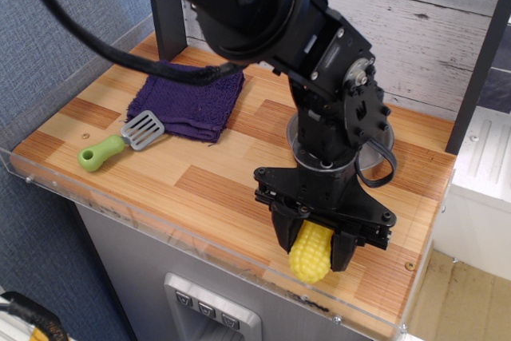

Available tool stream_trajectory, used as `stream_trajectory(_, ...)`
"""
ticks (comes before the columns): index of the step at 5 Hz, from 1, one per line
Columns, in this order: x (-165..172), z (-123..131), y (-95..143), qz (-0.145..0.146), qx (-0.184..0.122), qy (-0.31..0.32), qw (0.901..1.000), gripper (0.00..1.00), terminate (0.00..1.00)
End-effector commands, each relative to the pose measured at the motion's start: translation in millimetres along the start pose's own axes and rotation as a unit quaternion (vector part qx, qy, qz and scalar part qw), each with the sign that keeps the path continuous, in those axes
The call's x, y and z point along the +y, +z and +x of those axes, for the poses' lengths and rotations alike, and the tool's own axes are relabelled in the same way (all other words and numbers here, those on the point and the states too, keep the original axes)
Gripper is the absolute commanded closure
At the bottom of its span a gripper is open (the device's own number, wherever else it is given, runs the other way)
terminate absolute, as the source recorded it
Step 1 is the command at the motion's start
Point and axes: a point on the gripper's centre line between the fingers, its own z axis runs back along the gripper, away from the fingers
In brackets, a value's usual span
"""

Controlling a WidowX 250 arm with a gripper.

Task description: Move corn to front of pot, pointing to pot.

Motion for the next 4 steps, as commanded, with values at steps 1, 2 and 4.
stream_trajectory(1, 9.4, 3.3, 5.2, -0.012, 0.003, 0.003, 0.9999, 0.0, 0.0)
stream_trajectory(2, 11.7, 3.9, 4.2, -0.015, 0.01, 0.005, 0.9998, 0.0, 0.0)
stream_trajectory(4, 5.6, 10.9, 41.8, -0.023, -0.028, -0.01, 0.9993, 0.0, 0.0)
